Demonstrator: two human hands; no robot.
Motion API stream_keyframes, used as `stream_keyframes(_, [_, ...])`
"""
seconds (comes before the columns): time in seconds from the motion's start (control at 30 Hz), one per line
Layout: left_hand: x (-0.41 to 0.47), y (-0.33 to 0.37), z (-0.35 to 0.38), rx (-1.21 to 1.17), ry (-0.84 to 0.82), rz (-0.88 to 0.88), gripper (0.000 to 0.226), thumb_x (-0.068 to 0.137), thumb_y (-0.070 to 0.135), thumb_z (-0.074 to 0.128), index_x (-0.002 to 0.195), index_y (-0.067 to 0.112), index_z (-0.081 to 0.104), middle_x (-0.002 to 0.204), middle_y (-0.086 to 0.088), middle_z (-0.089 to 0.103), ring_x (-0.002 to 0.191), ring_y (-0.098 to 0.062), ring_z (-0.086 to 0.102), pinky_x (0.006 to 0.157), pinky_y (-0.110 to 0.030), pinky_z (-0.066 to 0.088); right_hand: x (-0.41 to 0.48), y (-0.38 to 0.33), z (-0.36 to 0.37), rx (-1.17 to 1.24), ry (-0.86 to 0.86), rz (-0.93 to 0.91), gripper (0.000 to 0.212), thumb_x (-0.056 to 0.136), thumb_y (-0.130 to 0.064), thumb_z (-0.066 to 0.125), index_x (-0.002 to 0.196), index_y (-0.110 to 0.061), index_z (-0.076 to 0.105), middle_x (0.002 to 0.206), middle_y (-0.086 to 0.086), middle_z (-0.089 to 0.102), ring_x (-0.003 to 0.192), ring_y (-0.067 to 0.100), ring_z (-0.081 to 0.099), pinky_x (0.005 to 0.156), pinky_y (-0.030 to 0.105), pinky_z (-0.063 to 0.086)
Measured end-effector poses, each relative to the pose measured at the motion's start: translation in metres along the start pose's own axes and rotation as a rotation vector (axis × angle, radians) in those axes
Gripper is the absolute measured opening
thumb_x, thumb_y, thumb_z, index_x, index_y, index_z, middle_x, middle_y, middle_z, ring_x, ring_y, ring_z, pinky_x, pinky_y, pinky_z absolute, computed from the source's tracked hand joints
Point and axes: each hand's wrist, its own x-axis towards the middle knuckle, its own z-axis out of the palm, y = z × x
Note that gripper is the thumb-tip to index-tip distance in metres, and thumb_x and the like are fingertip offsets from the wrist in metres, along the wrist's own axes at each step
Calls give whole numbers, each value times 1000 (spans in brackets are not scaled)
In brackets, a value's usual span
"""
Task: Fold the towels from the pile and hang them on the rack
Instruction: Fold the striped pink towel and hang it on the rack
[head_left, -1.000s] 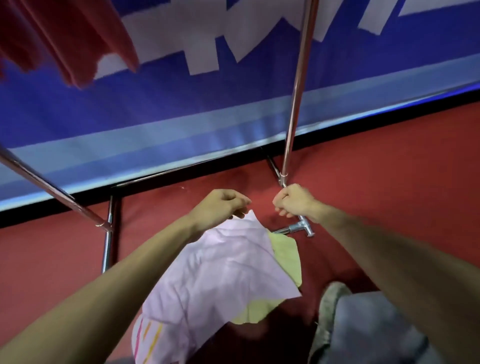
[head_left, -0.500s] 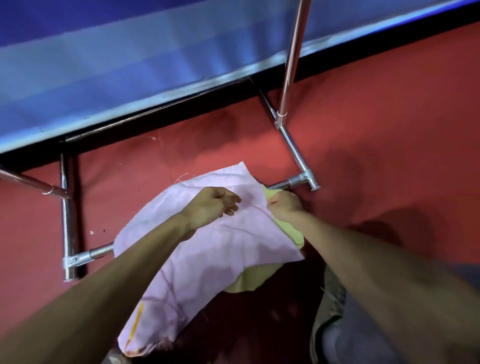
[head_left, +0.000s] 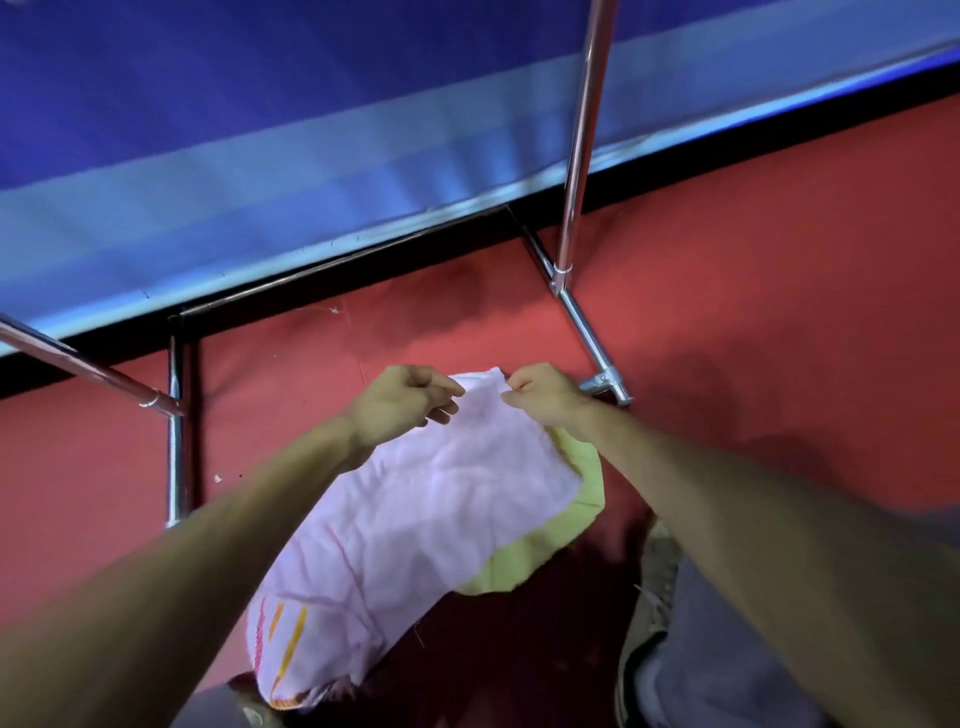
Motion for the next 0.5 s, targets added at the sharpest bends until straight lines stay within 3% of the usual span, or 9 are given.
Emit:
stream_keyframes(0.1, [-29,24,-19,-72,61,59,20,95,8,49,93,14,68,84,-5,70,81,-17,65,85,-32,48,-21,-44,-20,-8,-1,-151,26,85,-7,62,64,-21,57,60,-9,47,54,3,40,51,17,34])
stream_keyframes(0.17, [-49,37,-31,-58,115,104,20,95,8,50,90,16,68,82,-3,70,77,-15,64,79,-25,48,-36,-74,-31,-61,-9,-269,11,84,-6,62,77,-11,68,63,-10,52,56,1,43,52,15,35])
stream_keyframes(0.27, [-89,53,-44,-17,183,176,16,95,6,52,92,13,65,83,-3,66,73,-12,59,62,-11,46,-69,-124,-46,-199,-41,-452,16,84,-5,60,94,-6,73,76,-5,61,65,2,48,54,9,35])
stream_keyframes(0.4, [-142,71,-66,-53,234,217,14,91,6,56,96,15,66,90,-1,64,84,-13,54,73,-21,44,-122,-192,-62,-364,-93,-707,19,85,-4,60,98,-4,73,81,-5,63,63,-4,49,59,6,37])
stream_keyframes(0.5, [-165,81,-83,-104,336,259,38,90,7,58,128,13,53,102,1,66,96,-17,58,94,-34,46,-155,-228,-73,-376,-91,-827,14,86,-14,63,94,-14,75,72,-13,64,63,-6,51,64,12,39])
